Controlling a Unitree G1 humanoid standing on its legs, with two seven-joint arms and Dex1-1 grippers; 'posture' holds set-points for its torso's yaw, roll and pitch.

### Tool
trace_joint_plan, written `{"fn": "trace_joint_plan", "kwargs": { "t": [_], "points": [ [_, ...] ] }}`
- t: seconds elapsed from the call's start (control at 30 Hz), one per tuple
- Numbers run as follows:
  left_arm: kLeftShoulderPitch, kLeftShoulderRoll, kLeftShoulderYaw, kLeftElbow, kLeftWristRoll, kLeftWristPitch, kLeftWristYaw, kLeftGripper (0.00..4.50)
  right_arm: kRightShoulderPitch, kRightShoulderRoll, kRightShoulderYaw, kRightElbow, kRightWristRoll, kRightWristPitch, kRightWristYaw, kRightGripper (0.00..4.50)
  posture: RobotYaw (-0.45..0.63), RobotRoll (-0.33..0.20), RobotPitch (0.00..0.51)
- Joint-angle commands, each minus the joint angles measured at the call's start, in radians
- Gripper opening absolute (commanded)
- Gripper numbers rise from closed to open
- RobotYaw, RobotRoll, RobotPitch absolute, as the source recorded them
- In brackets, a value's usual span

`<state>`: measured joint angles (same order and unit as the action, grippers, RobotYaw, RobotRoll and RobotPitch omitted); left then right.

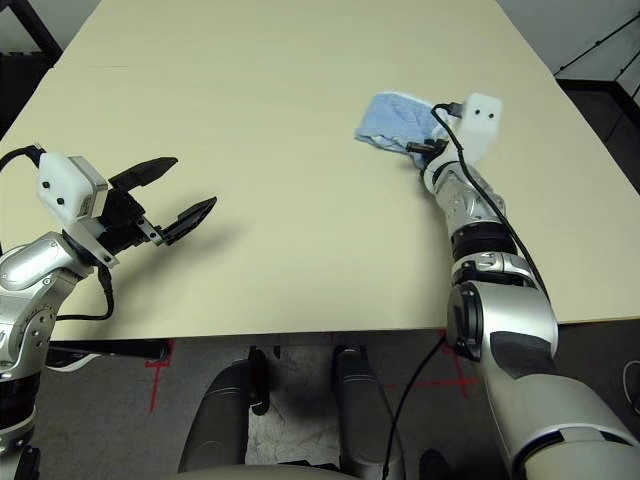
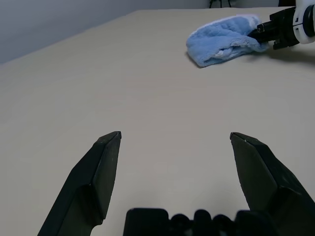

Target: Fold the towel and set it aside.

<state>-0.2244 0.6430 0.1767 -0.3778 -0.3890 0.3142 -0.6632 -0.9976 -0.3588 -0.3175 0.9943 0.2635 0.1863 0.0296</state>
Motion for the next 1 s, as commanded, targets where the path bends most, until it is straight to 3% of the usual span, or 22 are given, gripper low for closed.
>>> {"fn": "trace_joint_plan", "kwargs": {
  "t": [0.03, 1.0],
  "points": [
    [0.001, 0.001, -0.020, 0.006, 0.012, -0.008, -0.010, 4.50, 0.010, -0.029, -0.020, 0.037, -0.012, -0.038, -0.032, 0.02, -0.13, 0.000, 0.191],
    [0.017, 0.002, -0.047, 0.021, 0.000, 0.000, -0.059, 4.50, 0.086, -0.094, -0.100, 0.010, 0.002, -0.133, -0.209, 0.02, -0.20, 0.000, 0.271]
  ]
}}
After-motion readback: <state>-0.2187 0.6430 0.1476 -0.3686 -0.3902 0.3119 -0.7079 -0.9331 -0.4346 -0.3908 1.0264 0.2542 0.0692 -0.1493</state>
